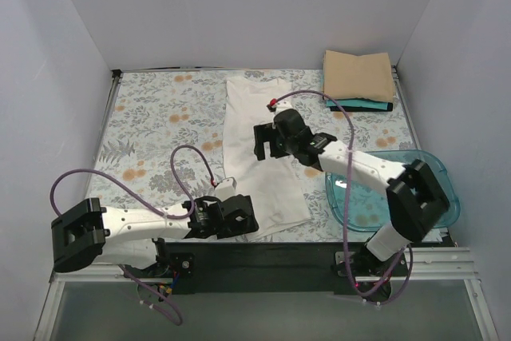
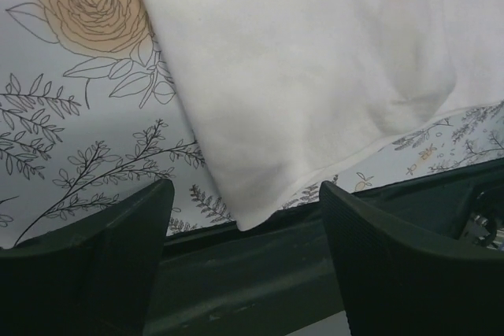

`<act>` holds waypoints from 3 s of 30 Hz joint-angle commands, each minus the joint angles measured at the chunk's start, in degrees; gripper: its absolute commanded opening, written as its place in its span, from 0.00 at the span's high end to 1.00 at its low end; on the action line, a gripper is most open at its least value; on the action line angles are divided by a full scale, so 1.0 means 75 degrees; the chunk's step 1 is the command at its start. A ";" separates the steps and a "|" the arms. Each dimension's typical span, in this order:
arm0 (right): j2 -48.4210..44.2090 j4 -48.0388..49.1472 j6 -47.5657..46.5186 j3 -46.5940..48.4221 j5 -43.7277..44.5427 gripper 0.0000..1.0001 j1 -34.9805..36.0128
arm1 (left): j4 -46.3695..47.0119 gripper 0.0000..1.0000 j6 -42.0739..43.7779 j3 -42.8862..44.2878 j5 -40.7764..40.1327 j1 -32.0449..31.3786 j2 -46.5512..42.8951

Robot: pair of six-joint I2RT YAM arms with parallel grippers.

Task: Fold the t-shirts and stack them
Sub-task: Fold the tshirt

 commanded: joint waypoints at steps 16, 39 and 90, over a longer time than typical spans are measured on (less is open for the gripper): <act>-0.4000 0.0447 0.0506 -0.3072 0.2075 0.02 -0.0102 | -0.0315 0.52 0.0198 0.0237 0.1192 -0.0013 0.0626; -0.4398 -0.0102 -0.0360 -0.3787 -0.1348 0.02 0.0703 | -0.2752 1.00 -0.0622 0.0296 0.0687 -0.0013 0.0100; -0.4820 -0.1756 0.1034 -0.5112 -0.0420 0.99 0.4761 | -0.1956 1.00 -0.0271 -0.0572 0.1812 -0.0013 -0.1635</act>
